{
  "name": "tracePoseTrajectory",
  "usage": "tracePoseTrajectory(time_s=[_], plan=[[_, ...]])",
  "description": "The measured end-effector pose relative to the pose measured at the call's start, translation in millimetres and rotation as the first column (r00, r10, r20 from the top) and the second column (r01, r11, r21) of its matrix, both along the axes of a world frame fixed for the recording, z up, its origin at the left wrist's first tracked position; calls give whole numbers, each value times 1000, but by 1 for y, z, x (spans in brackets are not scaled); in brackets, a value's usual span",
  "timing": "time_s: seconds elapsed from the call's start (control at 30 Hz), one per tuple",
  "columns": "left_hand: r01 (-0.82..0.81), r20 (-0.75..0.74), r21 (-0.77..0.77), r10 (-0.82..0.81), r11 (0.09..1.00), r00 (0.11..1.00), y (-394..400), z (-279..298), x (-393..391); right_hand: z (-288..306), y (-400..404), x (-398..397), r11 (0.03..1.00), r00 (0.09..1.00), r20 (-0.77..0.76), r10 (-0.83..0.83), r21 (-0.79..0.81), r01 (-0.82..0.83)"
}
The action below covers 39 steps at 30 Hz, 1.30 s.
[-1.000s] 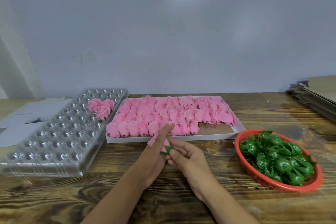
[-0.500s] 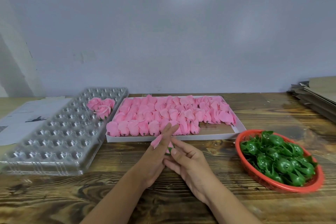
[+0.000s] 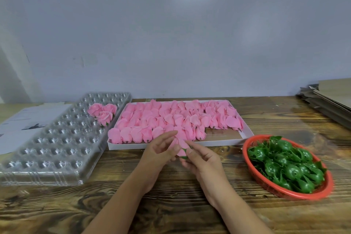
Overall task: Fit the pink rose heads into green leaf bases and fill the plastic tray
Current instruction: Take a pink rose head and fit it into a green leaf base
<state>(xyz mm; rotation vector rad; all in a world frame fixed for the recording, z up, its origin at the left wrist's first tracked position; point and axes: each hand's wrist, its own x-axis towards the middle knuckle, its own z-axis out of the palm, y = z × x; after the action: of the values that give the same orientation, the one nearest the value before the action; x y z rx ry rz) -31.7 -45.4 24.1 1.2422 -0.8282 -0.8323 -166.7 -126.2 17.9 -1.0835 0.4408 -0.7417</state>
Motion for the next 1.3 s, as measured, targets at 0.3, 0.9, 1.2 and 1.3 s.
tracePoseTrajectory(time_s=[0.3, 0.9, 1.2, 1.3], plan=[[-41, 97, 38, 37, 998, 995, 2, -5, 2, -3, -4, -1, 965, 984, -97, -151, -229, 126], [-12, 79, -15, 13, 1000, 997, 4, -9, 7, -6, -6, -2, 960, 990, -19, -143, -246, 134], [-26, 112, -5, 26, 1000, 993, 5, -12, 8, -7, -9, -4, 938, 983, -91, -159, -326, 122], [-18, 135, -3, 18, 1000, 991, 4, -13, 8, -7, -11, -4, 947, 982, -110, -156, -300, 117]])
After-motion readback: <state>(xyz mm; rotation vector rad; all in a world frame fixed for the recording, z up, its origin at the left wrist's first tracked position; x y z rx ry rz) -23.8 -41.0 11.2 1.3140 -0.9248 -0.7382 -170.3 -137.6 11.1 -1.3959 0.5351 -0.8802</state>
